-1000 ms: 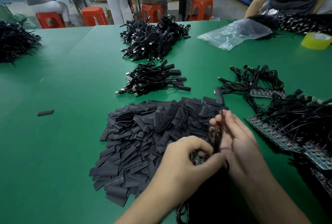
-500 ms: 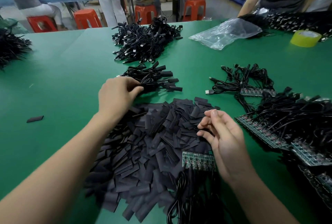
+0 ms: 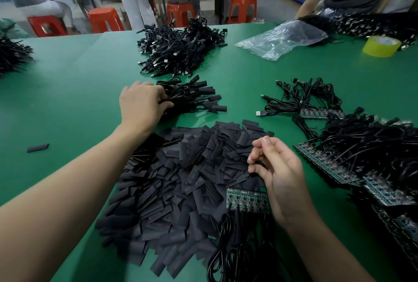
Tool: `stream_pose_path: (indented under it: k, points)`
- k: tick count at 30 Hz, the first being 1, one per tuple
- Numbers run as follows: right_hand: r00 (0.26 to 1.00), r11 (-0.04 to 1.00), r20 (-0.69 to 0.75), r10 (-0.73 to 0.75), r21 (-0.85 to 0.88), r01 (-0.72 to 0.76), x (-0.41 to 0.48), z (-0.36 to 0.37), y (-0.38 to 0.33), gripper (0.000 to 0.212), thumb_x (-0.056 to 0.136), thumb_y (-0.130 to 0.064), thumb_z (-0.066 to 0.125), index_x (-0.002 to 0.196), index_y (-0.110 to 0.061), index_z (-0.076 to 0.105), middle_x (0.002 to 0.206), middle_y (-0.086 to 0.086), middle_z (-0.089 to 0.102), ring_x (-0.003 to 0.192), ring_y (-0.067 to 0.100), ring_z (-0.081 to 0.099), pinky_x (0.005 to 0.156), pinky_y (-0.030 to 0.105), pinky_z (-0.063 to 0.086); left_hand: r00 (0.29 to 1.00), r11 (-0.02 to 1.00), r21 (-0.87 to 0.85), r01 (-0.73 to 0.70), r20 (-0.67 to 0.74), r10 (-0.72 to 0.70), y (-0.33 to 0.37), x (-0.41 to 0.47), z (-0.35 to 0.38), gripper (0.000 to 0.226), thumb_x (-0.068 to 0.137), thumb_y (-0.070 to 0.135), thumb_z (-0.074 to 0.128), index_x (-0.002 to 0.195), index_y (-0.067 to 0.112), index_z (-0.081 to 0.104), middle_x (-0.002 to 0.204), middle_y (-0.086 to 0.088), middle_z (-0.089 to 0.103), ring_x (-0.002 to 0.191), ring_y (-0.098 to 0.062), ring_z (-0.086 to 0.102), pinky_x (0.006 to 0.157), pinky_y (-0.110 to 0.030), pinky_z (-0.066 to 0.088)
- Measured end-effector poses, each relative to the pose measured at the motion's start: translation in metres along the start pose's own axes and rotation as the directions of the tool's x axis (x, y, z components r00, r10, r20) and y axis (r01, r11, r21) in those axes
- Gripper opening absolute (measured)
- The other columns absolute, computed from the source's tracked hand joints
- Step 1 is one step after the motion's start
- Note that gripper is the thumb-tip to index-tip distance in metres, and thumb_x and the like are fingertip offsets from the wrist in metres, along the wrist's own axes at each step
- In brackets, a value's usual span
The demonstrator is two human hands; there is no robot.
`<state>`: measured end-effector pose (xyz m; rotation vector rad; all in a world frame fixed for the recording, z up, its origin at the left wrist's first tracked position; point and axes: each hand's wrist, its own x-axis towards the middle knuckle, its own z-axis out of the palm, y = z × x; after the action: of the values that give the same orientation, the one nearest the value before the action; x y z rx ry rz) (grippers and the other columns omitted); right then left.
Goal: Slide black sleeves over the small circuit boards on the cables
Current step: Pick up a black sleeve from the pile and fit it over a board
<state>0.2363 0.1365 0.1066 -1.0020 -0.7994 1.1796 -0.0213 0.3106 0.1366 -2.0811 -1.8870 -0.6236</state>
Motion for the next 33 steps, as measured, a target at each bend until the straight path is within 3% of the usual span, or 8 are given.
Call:
stream_pose_path:
  k: [9,15,21,24,26,29,31,33]
  points:
    - [1.000,0.999,0.019,0.020,-0.025,-0.020,-0.001,0.000,0.002,0.023,0.102,-0.024,0.053,0.090,-0.012,0.068,0.074,0.005,0.057,0.070,0.014,0.054,0.058,0.025,0.047,0.987,0.987,0.129,-0.100,0.141,0.082,0.012,0.001,0.013,0.026,0.087,0.038,0.079,0.083,0.019,0.061,0.090,-0.006,0.067,0.086,-0.034,0.065,0.060,-0.032,0.035]
    - [0.998,0.991,0.068,-0.019,-0.133,0.028,0.001,-0.003,0.002,0.023,0.095,-0.030,0.058,0.090,-0.009,0.067,0.074,0.004,0.057,0.069,0.015,0.051,0.058,0.022,0.045,0.984,0.997,0.073,0.018,0.173,-0.030,0.003,0.012,0.026,0.023,0.085,0.033,0.081,0.089,0.017,0.065,0.095,-0.012,0.070,0.091,-0.038,0.064,0.065,-0.035,0.038]
    - [0.988,0.945,0.122,-0.091,-0.303,0.124,0.003,-0.004,0.005,0.022,0.095,-0.032,0.057,0.084,-0.017,0.068,0.070,-0.001,0.061,0.063,0.007,0.052,0.058,0.016,0.042,0.917,0.996,-0.014,0.083,0.394,-0.071,0.002,0.010,0.009,0.035,0.078,0.029,0.088,0.107,0.016,0.071,0.107,-0.011,0.073,0.101,-0.036,0.066,0.084,-0.044,0.056]
    - [0.982,0.924,0.143,-0.123,-0.345,0.166,0.002,-0.004,0.005,0.022,0.097,-0.033,0.056,0.083,-0.020,0.068,0.070,-0.001,0.061,0.064,0.008,0.053,0.062,0.017,0.043,0.911,0.997,0.002,0.075,0.406,-0.070,0.015,-0.016,-0.023,0.046,0.082,0.042,0.083,0.121,0.022,0.068,0.110,-0.004,0.073,0.102,-0.030,0.068,0.087,-0.042,0.057]
    - [0.981,0.909,0.145,-0.130,-0.377,0.176,0.001,-0.004,0.006,0.023,0.097,-0.035,0.056,0.082,-0.021,0.067,0.069,-0.002,0.061,0.064,0.008,0.053,0.064,0.020,0.044,0.897,0.987,-0.147,0.069,0.442,0.003,0.036,-0.050,-0.045,0.035,0.084,0.053,0.077,0.109,0.029,0.071,0.100,0.009,0.074,0.090,-0.014,0.069,0.084,-0.036,0.059]
    - [0.977,0.868,0.145,-0.158,-0.452,0.207,-0.002,-0.001,0.006,0.023,0.096,-0.037,0.056,0.081,-0.023,0.066,0.068,-0.005,0.061,0.062,0.009,0.051,0.059,0.025,0.042,0.782,0.924,-0.379,0.051,0.591,0.199,0.074,-0.107,-0.074,0.052,0.072,0.081,0.061,0.099,0.039,0.076,0.085,0.022,0.069,0.077,0.006,0.064,0.078,-0.027,0.059]
    - [0.969,0.835,0.159,-0.187,-0.494,0.242,-0.004,0.001,0.007,0.023,0.095,-0.037,0.056,0.081,-0.021,0.066,0.067,-0.006,0.061,0.058,0.008,0.049,0.056,0.025,0.040,0.759,0.919,-0.395,-0.010,0.595,0.264,0.087,-0.132,-0.078,0.064,0.065,0.090,0.051,0.104,0.044,0.074,0.088,0.022,0.064,0.082,0.004,0.061,0.079,-0.027,0.056]
    - [0.960,0.805,0.178,-0.217,-0.523,0.279,-0.006,0.003,0.006,0.023,0.095,-0.035,0.057,0.080,-0.019,0.065,0.065,-0.004,0.060,0.054,0.005,0.046,0.052,0.023,0.037,0.770,0.921,-0.389,-0.029,0.579,0.269,0.094,-0.146,-0.076,0.061,0.069,0.086,0.058,0.111,0.044,0.072,0.092,0.020,0.060,0.089,0.002,0.060,0.084,-0.028,0.053]
